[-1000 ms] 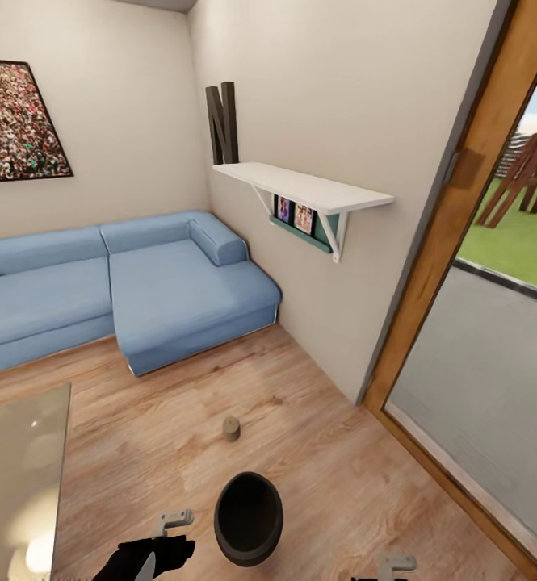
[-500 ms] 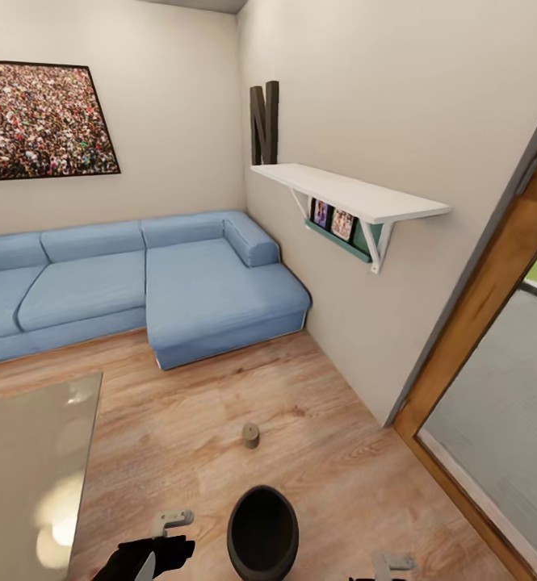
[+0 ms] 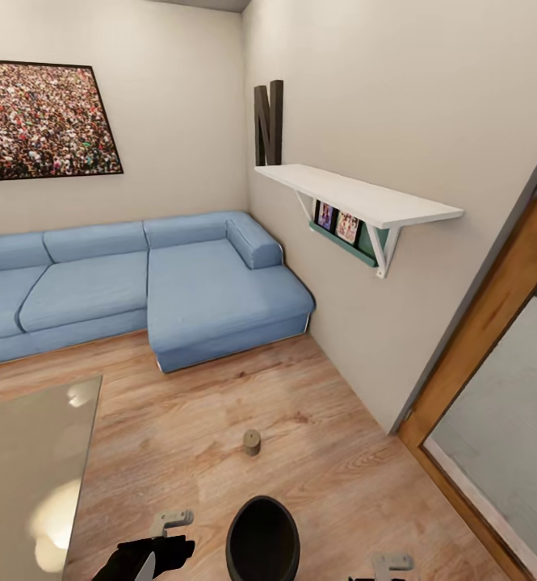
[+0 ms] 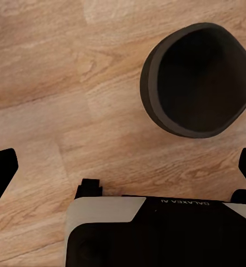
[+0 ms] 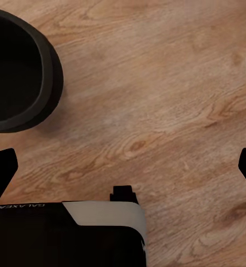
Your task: Place each of the two pumpkins and all three candles from the living room inside a cabinet in the living room (use any cabinet), then make sure every cabinet is closed, and position the cauldron so it is next to a table in the living room.
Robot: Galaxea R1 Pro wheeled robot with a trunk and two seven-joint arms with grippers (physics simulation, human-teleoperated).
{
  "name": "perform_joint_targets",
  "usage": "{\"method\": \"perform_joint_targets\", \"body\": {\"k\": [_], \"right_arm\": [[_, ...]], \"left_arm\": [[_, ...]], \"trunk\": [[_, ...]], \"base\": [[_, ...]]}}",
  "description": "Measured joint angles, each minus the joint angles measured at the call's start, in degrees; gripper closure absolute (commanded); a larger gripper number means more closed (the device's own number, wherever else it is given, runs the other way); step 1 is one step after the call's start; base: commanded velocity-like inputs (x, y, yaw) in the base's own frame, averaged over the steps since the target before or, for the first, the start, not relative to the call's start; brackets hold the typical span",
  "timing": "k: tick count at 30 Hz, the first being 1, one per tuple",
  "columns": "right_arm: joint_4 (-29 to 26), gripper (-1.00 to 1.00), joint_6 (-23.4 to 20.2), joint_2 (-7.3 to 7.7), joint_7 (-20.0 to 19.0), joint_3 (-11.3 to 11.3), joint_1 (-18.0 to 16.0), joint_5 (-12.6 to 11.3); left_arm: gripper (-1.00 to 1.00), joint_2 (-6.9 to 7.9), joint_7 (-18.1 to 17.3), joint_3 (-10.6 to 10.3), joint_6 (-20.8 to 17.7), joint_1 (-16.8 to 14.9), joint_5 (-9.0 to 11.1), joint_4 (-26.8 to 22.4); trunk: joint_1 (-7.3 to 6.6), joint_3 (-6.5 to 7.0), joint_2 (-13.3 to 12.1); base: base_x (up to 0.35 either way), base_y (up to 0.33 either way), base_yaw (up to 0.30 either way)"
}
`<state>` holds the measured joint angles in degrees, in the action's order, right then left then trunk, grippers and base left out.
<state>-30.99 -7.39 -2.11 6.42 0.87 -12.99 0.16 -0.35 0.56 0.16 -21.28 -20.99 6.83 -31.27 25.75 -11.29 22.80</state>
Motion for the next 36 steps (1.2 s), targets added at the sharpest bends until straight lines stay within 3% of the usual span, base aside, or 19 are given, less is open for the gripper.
{"method": "perform_joint_targets", "body": {"k": [16, 36], "right_arm": [[-0.09, -1.0, 0.01, 0.0, 0.08, 0.0, 0.0, 0.0], [0.09, -1.0, 0.11, -0.02, 0.1, 0.0, 0.0, -0.11]], "left_arm": [[-1.0, 0.0, 0.0, 0.0, 0.0, 0.0, 0.0, 0.0], [-1.0, -0.01, 0.0, 0.0, 0.0, 0.09, 0.05, 0.0]], "trunk": [[-0.01, 0.0, 0.0], [0.0, -0.12, 0.0]], "base": [[0.11, -0.014, 0.0], [0.005, -0.001, 0.0]]}}
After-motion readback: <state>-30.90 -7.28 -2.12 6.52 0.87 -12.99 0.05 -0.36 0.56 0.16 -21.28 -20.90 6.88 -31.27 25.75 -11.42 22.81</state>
